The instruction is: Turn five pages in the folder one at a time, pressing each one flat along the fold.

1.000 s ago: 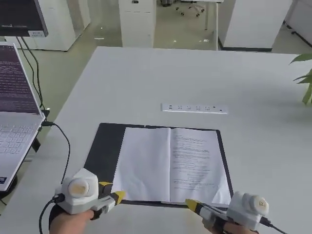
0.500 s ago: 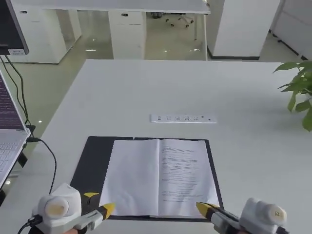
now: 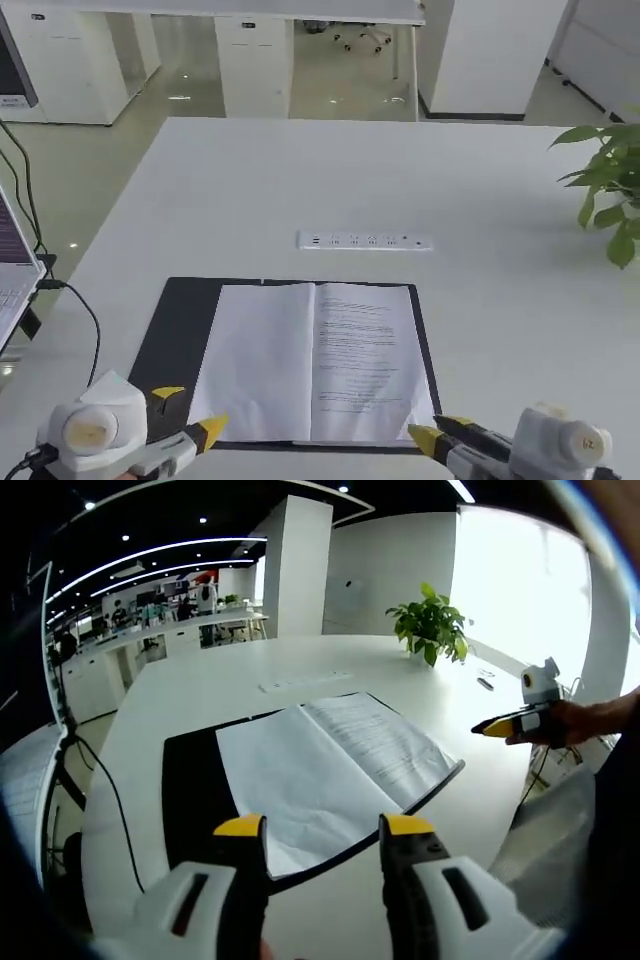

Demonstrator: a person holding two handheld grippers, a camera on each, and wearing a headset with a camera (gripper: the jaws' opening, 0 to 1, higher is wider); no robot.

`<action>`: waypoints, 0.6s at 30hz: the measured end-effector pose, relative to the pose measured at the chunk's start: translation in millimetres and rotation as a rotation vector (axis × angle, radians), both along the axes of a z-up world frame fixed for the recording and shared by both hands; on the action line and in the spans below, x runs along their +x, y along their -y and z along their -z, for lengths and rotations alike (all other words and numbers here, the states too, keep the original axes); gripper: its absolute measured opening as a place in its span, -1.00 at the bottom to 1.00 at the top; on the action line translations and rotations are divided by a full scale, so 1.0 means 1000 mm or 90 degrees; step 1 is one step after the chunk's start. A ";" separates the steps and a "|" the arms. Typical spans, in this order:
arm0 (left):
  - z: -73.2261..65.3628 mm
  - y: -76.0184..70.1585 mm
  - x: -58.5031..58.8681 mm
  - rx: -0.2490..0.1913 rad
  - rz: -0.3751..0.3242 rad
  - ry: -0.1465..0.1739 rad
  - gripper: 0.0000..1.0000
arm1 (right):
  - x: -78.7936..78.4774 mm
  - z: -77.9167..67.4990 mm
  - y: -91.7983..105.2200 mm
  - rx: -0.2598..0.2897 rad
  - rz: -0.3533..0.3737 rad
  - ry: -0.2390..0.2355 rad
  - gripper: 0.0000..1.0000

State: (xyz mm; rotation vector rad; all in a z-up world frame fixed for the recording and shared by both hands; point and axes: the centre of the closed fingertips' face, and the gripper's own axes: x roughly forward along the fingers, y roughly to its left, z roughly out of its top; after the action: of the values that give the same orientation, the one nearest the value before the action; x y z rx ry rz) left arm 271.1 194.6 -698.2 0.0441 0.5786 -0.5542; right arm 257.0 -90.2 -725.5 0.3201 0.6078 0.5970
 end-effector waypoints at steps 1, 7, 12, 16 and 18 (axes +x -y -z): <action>-0.001 0.000 -0.001 -0.001 -0.002 -0.001 -0.09 | -0.001 -0.001 0.002 -0.008 -0.001 0.004 -0.25; -0.019 -0.007 -0.006 -0.012 -0.029 0.013 0.00 | -0.011 -0.014 0.005 -0.039 -0.004 0.022 -0.07; -0.027 -0.008 -0.013 -0.004 -0.026 0.023 0.09 | -0.016 -0.024 0.007 -0.036 0.010 0.037 0.03; -0.030 -0.010 -0.022 -0.011 -0.023 0.028 0.18 | -0.021 -0.030 0.011 -0.044 0.011 0.048 0.12; -0.031 -0.010 -0.025 -0.012 -0.021 0.029 0.23 | -0.022 -0.033 0.016 -0.040 0.022 0.052 0.15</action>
State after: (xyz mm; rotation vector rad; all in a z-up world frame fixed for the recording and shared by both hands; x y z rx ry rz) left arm 246.1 204.2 -667.2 0.0299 0.5288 -0.5249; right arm 234.6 -105.8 -692.1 0.2463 0.5398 0.5539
